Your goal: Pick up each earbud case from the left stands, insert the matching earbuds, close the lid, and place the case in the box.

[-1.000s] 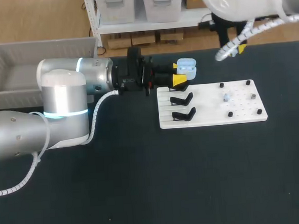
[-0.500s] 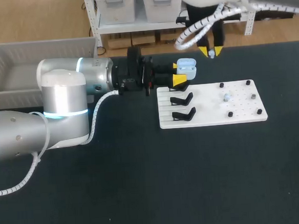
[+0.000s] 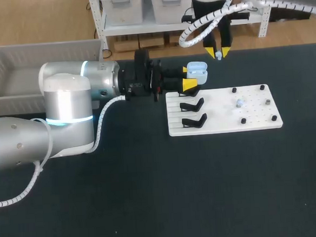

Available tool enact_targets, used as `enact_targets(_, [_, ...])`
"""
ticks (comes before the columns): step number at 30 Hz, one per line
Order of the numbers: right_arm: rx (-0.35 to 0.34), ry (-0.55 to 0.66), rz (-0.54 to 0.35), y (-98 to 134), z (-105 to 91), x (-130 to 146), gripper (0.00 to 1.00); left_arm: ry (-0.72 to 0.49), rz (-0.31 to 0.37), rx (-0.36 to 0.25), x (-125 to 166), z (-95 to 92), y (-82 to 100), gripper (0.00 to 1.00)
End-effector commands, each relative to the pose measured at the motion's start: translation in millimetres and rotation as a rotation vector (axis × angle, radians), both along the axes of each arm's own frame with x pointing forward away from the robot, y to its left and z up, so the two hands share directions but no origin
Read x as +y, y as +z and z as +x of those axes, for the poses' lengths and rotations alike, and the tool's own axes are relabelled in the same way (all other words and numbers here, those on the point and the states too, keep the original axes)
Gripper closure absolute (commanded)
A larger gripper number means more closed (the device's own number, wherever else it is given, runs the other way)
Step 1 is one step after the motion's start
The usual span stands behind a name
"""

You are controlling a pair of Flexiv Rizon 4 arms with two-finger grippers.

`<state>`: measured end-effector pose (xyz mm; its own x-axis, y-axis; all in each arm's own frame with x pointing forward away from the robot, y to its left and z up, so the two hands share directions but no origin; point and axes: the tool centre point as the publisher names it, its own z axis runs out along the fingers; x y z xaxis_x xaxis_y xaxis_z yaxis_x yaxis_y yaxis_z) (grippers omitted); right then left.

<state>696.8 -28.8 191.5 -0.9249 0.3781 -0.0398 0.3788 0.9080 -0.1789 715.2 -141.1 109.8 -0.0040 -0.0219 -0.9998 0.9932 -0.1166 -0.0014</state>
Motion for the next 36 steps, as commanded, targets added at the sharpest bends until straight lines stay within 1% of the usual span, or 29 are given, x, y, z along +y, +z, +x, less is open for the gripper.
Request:
enact_targets(1, [-0.005, 0.0, 0.001, -0.4, -1.8, -0.9, 1.0, -0.002, -0.006, 0.001, -0.1, 0.9, -3.1, 1.0])
enact_targets(2, [-0.005, 0.0, 0.001, -0.4, -1.8, -0.9, 1.0, -0.002, -0.006, 0.001, -0.1, 0.9, -3.1, 1.0])
enact_targets(4, [0.027, -0.029, 0.036, 0.8, 1.0, 3.3, 1.0, -0.002, -0.006, 0.001, -0.1, 0.9, -3.1, 1.0])
enact_targets(9, [0.067, -0.117, 0.055, 3.7, 5.6, 6.9, 1.0, -0.002, -0.006, 0.001, -0.1, 0.9, -3.1, 1.0])
enact_targets(13, [0.083, -0.17, 0.059, 5.8, 1.6, 13.7, 1.0, 0.0, -0.035, -0.031, -1.6, -2.0, -1.3, 1.0])
enact_targets(16, [0.087, -0.205, 0.078, 7.9, -1.6, 19.2, 1.0, 0.004, -0.064, -0.053, -1.8, -4.5, 0.9, 1.0])
enact_targets(21, [0.099, -0.26, 0.102, 8.1, -4.0, 24.6, 1.0, 0.004, -0.077, -0.059, -2.9, -7.8, 0.8, 1.0])
enact_targets(25, [0.11, -0.294, 0.098, 6.4, -5.5, 27.9, 1.0, 0.002, -0.081, -0.058, -3.9, -9.6, -0.4, 1.0])
enact_targets(30, [0.107, -0.338, 0.079, 2.1, -8.1, 31.3, 1.0, 0.021, -0.081, -0.063, -4.1, -9.3, -0.5, 1.0])
enact_targets(36, [0.062, -0.378, 0.093, -4.8, -10.9, 35.8, 1.0, 0.021, -0.081, -0.063, -4.1, -9.3, -0.5, 1.0])
